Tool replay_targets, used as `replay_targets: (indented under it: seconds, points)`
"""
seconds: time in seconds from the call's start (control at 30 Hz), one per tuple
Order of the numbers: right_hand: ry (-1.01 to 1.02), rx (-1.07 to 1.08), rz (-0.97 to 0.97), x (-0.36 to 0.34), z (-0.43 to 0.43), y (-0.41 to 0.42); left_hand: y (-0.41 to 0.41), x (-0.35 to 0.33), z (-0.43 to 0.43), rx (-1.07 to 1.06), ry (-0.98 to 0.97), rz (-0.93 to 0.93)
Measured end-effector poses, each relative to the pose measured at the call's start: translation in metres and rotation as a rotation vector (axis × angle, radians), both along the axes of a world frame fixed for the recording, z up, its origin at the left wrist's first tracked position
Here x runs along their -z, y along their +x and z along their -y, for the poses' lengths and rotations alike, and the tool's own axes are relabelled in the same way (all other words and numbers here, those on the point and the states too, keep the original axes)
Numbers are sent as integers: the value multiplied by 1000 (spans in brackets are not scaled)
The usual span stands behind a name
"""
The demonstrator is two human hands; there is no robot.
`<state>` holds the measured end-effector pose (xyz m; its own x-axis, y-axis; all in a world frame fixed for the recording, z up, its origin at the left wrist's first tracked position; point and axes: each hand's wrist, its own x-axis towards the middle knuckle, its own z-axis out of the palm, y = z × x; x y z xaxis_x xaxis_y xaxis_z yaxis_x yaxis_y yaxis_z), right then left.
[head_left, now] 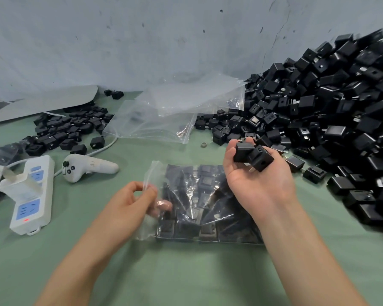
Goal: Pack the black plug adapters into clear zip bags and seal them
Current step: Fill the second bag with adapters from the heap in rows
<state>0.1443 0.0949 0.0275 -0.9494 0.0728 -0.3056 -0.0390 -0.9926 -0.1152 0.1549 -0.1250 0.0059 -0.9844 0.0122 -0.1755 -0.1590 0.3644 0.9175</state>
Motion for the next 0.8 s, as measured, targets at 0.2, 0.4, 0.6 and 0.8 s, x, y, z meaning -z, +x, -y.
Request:
replay_targets:
  seconds: [0.2,0.4,0.6,0.8]
  points:
    - [70,-96,19,-2,5,-1,-9,0,3,-303,-119,-412]
    - [460,-144,31,-2,19,1,-2,-18,-29,-86,22,-568]
    - [1229,32,-92,-1,38,8,10,-19,-65,207,69,-485]
    - [1272,71,-157,-1,39,11,15,-15,-65,219,155,-425]
